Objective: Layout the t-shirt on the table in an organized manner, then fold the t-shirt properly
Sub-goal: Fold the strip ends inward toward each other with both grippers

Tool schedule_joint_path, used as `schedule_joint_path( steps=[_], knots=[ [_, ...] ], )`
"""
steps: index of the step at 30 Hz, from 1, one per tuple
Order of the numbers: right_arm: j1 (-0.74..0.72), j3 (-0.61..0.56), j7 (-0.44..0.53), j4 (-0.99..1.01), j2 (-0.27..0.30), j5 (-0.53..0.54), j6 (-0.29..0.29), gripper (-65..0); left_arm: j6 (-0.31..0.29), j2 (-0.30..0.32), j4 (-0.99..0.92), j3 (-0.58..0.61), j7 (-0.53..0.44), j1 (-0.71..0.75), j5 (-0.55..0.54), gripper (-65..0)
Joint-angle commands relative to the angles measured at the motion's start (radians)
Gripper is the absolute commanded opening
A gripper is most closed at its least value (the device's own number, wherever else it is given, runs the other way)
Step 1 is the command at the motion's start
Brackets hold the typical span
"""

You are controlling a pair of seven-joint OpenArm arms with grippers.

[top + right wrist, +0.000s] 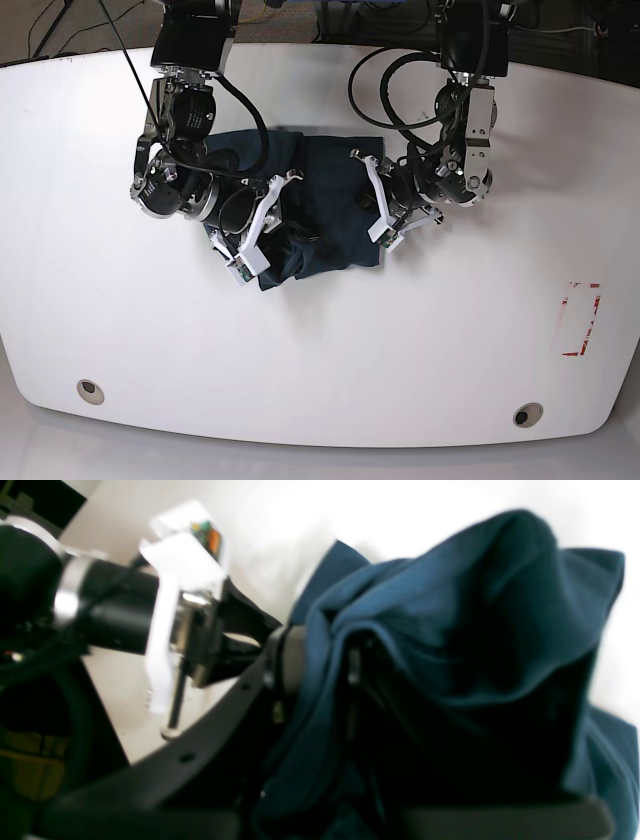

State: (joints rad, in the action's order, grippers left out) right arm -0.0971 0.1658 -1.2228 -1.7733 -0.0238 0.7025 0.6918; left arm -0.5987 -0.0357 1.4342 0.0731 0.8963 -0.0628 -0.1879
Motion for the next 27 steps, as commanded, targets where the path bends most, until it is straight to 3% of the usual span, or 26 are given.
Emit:
schedule_joint_path(
  steps=[1, 27],
  knots=[
    [-0.031, -0.001, 0.038, -0.015, -0.005, 0.029, 0.006, -55.5, 0.001, -0.002, 0.004, 0.004, 0.030, -0.002, 0.012, -61.2],
    [-0.076, -0.002, 0.041, 0.062, -0.097, 0.029, 0.006, -55.3, 0.000, -0.005, 0.004, 0.004, 0.028, -0.002, 0.011, -61.2]
  ],
)
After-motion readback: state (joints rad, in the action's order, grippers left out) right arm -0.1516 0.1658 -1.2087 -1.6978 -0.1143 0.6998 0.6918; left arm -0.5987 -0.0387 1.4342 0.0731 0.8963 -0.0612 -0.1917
